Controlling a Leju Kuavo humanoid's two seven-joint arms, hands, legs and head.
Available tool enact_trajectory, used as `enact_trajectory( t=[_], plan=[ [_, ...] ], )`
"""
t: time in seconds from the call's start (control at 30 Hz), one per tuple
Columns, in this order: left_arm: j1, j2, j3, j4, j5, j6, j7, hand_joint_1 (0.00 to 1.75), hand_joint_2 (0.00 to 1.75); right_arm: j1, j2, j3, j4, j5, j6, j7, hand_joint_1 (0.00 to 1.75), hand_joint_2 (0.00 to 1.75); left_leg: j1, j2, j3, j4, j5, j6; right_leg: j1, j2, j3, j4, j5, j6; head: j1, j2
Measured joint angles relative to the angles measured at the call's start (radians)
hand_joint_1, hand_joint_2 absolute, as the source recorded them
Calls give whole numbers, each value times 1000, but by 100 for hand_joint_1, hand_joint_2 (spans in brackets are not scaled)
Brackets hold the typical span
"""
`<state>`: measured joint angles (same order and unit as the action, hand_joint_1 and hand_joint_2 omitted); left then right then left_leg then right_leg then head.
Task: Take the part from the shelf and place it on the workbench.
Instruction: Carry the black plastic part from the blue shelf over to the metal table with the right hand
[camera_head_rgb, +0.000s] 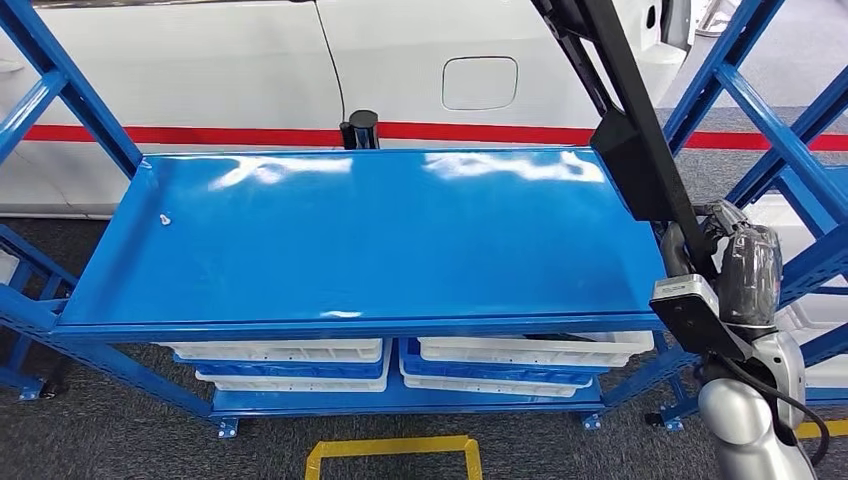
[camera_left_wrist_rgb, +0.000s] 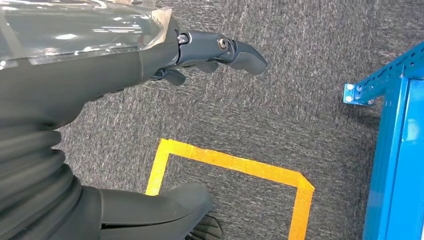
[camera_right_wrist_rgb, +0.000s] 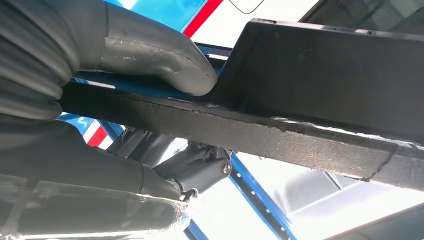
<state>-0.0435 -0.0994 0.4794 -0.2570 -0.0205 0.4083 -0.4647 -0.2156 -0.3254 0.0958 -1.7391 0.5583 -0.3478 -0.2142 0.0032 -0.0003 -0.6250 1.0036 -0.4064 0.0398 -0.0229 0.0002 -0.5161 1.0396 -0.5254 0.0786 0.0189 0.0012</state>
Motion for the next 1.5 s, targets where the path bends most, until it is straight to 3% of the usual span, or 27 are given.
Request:
enact_trajectory(
  t=[0.07,0.17,0.2,0.27,0.33,0.37,0.4,0.43,0.53,0.57,0.7,0.77,0.83,0.9,0.93,1.0,1.07,1.1,1.17,1.23,1.33,1.37,1.4,1.43,1.5],
  plan=[
    [0,0,3,0,1,3,0,0,175,-2,1,4,5,2,0,-1,175,175,-4,-2,-5,5,7,-10,5,5,21,-41,8,-10,0,0],
    [0,1,8,1,3,6,-1,0,175,-4,4,13,13,3,0,-2,175,175,-4,-4,-13,8,15,-23,2,8,6,-37,15,-26,-3,0],
    [1,2,11,1,4,7,-1,0,175,-5,5,17,17,3,0,-2,175,175,-2,-4,-21,18,3,-28,-2,7,1,-37,21,-35,-5,0],
    [1,2,17,1,6,8,-2,0,175,-7,8,23,23,4,0,-2,175,175,2,-4,-53,94,-67,-37,-8,3,-15,-37,36,-57,-8,0],
    [2,2,20,1,6,8,-2,0,175,-8,10,27,28,4,1,-3,175,175,4,-3,-98,226,-153,-45,-2,0,-34,-36,51,-67,-10,0],
    [2,2,21,1,6,8,-2,0,175,-8,11,29,31,4,1,-3,175,175,4,-3,-109,275,-174,-47,0,-1,-43,-35,57,-68,-10,0],
    [2,2,22,1,6,8,-2,0,175,-8,12,31,34,4,1,-3,175,175,5,-3,-104,290,-176,-47,2,-1,-51,-34,63,-67,-10,0],
    [3,2,22,1,6,8,-2,0,175,-8,13,33,37,4,0,-3,175,175,5,-3,-77,266,-161,-45,3,-1,-59,-33,68,-65,-10,0],
    [0,3,22,1,6,8,-2,0,175,-9,13,38,40,4,0,-3,175,175,3,-5,65,64,-105,-31,5,-1,-72,-29,80,-52,-9,0],
    [0,3,22,2,6,8,-2,0,175,-11,13,40,40,4,0,-3,175,175,0,-6,91,24,-98,-26,6,-1,-74,-29,84,-46,-9,0],
    [-2,4,23,2,6,8,-2,0,175,-15,14,44,42,4,0,-3,175,175,-6,-4,89,-3,-77,-1,8,-2,-84,-28,95,-21,-10,0],
    [-3,4,23,3,6,9,-2,0,175,-17,14,44,44,4,0,-4,175,175,-1,0,76,-13,-57,13,10,-2,-113,27,50,-24,-6,0],
    [-3,5,24,3,6,14,-4,0,175,-19,13,45,47,8,0,-4,175,175,-2,2,54,-14,-40,19,9,-2,-158,154,-26,-32,-2,0],
    [-3,4,25,3,6,24,-10,0,175,-19,13,48,50,13,0,-4,175,175,-2,3,31,-13,-23,19,7,-2,-173,242,-61,-25,-2,0],
    [-3,4,27,3,6,30,-15,0,175,-19,13,49,51,14,-1,-3,175,175,-2,4,20,-12,-15,17,6,-2,-154,233,-55,-16,-2,0],
    [-3,2,30,3,8,39,-21,0,175,-19,12,49,52,16,-2,-3,175,175,-1,4,4,-9,-2,11,2,-3,-60,107,-20,3,-2,0],
    [-4,1,35,3,8,42,-23,0,175,-17,11,49,51,17,-4,-2,175,175,-4,3,-6,-5,10,0,6,-2,27,-25,-4,2,-2,0],
    [-4,1,37,3,7,43,-23,0,175,-15,11,49,51,18,-6,-1,175,175,-6,2,-9,-3,16,-5,9,0,43,-54,-4,-5,-2,0],
    [-4,3,43,3,5,45,-21,0,175,-8,11,49,50,20,-7,1,175,175,-7,2,-12,-2,26,-16,10,2,36,-58,1,-21,-5,0],
    [-3,5,48,3,5,51,-15,0,175,-1,12,50,50,21,-8,1,175,175,-3,0,-25,17,1,-26,2,1,26,-57,13,-42,-9,0],
    [0,8,53,3,6,60,-4,0,175,5,17,51,52,14,-8,-1,175,175,1,-2,-76,166,-129,-42,-1,-2,1,-57,39,-67,-11,0],
    [1,8,57,3,6,61,-3,0,175,9,19,51,54,8,-8,-3,175,175,2,-3,-93,229,-162,-46,0,-3,-10,-57,47,-69,-11,0],
    [2,9,61,3,6,62,-3,0,175,14,21,52,57,2,-8,-5,175,175,2,-3,-99,271,-177,-48,1,-3,-20,-56,54,-67,-11,0],
    [3,10,64,3,5,63,-2,0,175,21,24,52,60,-4,-9,-8,175,175,4,-2,-89,284,-173,-49,1,-3,-30,-55,61,-65,-11,0],
    [5,11,69,3,3,66,0,0,175,37,28,54,64,-11,-12,-14,175,175,7,-3,-12,195,-127,-48,1,-3,-44,-51,70,-59,-11,0]
  ],
)
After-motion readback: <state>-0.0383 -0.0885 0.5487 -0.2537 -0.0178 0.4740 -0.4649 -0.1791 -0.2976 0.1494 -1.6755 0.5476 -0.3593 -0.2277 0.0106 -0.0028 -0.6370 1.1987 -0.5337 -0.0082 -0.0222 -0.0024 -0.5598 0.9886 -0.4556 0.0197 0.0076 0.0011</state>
